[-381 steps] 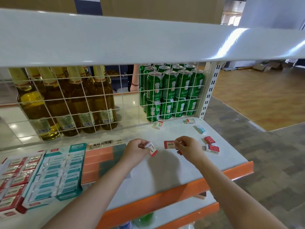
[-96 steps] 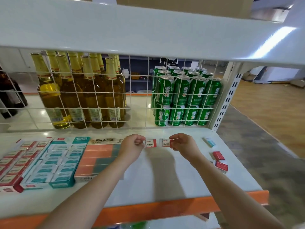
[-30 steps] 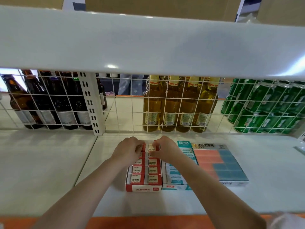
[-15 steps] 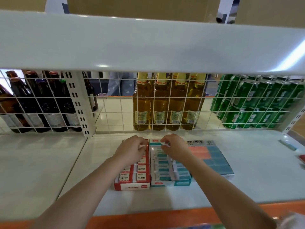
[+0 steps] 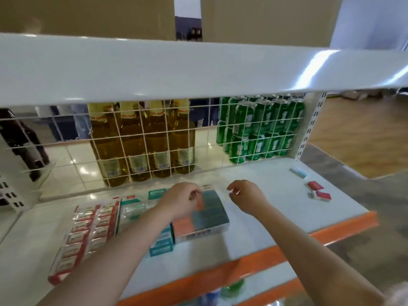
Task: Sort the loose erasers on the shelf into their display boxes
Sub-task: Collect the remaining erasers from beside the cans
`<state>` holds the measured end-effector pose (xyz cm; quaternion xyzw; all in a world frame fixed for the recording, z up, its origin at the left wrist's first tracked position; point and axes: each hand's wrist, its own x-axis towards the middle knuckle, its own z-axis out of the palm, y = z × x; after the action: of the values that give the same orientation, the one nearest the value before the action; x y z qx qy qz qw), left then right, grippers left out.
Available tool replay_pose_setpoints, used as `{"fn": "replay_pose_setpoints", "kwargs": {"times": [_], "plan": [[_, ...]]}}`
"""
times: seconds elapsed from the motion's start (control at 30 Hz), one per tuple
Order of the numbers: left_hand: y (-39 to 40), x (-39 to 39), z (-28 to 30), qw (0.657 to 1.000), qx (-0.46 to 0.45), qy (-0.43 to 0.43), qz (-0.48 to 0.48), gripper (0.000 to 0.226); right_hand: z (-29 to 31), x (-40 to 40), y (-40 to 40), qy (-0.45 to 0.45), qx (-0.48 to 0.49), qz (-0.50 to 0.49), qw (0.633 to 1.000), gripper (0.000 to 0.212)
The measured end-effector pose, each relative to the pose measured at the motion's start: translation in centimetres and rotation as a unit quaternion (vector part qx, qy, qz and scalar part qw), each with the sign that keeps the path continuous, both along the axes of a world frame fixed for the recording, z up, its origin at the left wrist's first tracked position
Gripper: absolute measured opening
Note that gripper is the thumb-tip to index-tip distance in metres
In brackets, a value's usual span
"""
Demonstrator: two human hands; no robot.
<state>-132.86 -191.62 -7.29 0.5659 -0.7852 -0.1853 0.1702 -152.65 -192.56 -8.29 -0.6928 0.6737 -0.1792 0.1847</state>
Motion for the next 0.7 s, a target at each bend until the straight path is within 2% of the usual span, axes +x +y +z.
{"fn": "replay_pose_setpoints", "kwargs": {"times": [0.17, 0.4, 0.53, 0.7], "plan": [[-1.5, -7.7, -0.7, 0.999, 0.01, -0.008, -0.049, 0.029, -0.5, -7.5, 0.0, 0.0, -0.001, -0.047, 0.999, 0.027], [-3.5, -16.2, -1.6, 0.994, 0.033, -0.035, -0.097, 0.033, -1.3, -16.4, -0.3, 0.043, -0.011, -0.101, 0.994, 0.033], [-4.3, -19.8, -2.4, 0.992, 0.047, -0.049, -0.105, 0.036, -1.8, -20.7, -0.3, 0.045, -0.024, -0.149, 0.987, 0.039], [-5.3, -23.4, -3.2, 0.992, 0.037, -0.068, -0.096, 0.043, -2.9, -24.1, -0.5, 0.057, 0.003, -0.158, 0.986, 0.038]]}}
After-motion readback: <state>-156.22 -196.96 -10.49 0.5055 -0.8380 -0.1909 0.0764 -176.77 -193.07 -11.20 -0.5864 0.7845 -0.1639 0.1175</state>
